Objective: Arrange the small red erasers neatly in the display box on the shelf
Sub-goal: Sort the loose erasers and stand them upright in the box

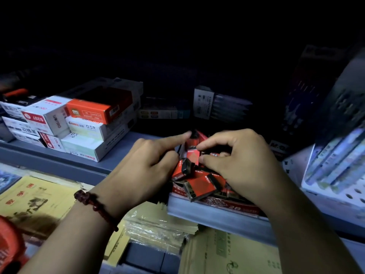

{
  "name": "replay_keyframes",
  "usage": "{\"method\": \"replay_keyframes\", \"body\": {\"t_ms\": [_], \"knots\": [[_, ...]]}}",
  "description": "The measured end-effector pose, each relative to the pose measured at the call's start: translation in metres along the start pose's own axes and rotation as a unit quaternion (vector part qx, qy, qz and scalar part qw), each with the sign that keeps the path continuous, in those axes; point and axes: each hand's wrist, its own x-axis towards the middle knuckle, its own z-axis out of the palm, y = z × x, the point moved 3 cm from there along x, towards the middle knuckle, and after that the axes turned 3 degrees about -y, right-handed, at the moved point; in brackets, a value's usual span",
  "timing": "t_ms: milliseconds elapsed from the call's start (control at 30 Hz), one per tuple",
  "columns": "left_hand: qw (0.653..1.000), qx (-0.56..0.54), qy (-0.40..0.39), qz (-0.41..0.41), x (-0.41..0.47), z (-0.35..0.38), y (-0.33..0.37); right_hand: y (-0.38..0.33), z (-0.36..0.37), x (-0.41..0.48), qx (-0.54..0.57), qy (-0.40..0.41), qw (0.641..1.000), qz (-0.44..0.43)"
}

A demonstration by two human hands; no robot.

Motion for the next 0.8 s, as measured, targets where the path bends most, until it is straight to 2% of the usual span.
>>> {"method": "replay_keyframes", "body": {"t_ms": [300,500,800], "knots": [[1.0,0.018,0.0,0.011,0.0009,-0.0012,0.0009,-0.0044,0.0039,-0.0001,-0.077,-0.043,0.996,-0.024],[1.0,-0.008,-0.004,0.003,0.001,-0.0013,-0.0004,-0.0008,0.0026,0.0001,-0.062,-0.044,0.997,0.013],[0.999,0.012,-0.029,0.012,0.0001,0.0,-0.0008,-0.0064,0.0053,-0.0002,-0.056,-0.084,0.995,-0.004]]}}
